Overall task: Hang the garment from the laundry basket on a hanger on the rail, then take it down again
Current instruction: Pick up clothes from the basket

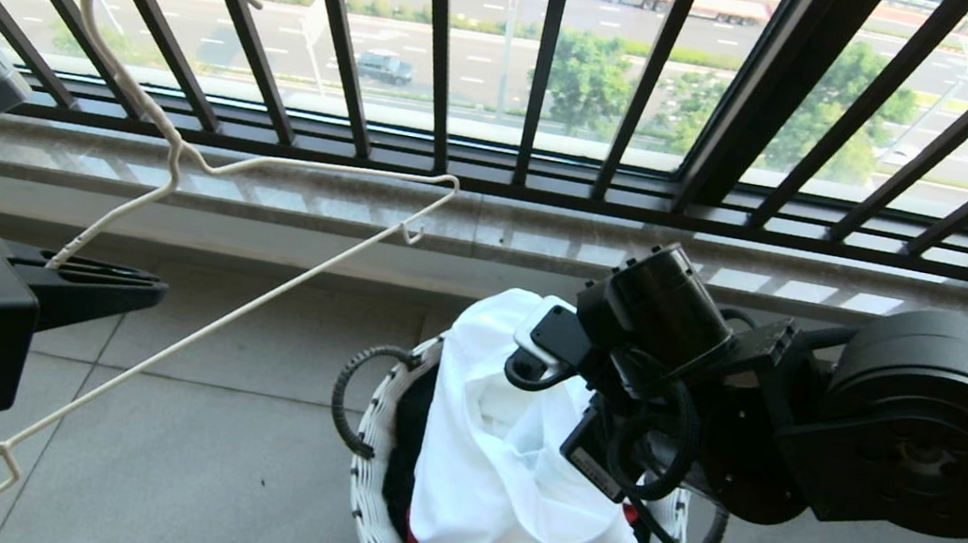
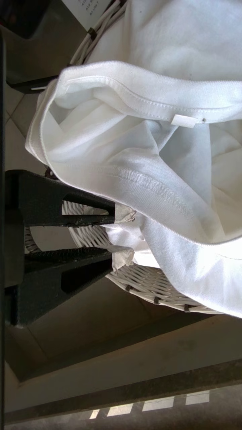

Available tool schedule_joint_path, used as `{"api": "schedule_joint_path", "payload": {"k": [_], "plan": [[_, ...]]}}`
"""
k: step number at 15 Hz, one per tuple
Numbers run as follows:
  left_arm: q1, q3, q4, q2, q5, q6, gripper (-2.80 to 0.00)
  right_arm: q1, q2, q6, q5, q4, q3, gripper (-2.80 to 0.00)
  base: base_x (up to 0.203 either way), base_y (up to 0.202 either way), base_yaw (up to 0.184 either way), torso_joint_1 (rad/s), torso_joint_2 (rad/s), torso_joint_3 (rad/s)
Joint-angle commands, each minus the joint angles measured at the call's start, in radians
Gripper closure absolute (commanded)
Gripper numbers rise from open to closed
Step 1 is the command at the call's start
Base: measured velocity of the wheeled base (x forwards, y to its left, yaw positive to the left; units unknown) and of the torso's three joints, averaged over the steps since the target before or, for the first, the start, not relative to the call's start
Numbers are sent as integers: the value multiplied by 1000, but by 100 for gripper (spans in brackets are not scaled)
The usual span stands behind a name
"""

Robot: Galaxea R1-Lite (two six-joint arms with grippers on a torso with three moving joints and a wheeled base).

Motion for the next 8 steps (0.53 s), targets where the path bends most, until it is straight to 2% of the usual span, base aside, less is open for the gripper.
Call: {"api": "schedule_joint_path", "payload": {"k": [1, 5, 8], "plan": [[-1, -3, 3, -3, 0, 1, 0, 20, 51, -4, -12, 1, -29, -280, 0, 0, 0, 0, 0, 0], [-1, -3, 5, -19, 1, 2, 0, 34, 127, -33, -62, 1, -85, -280, 0, 0, 0, 0, 0, 0], [-24, 0, 8, -21, 0, 2, 0, 29, 177, -79, -65, 2, -155, -280, 0, 0, 0, 0, 0, 0]]}}
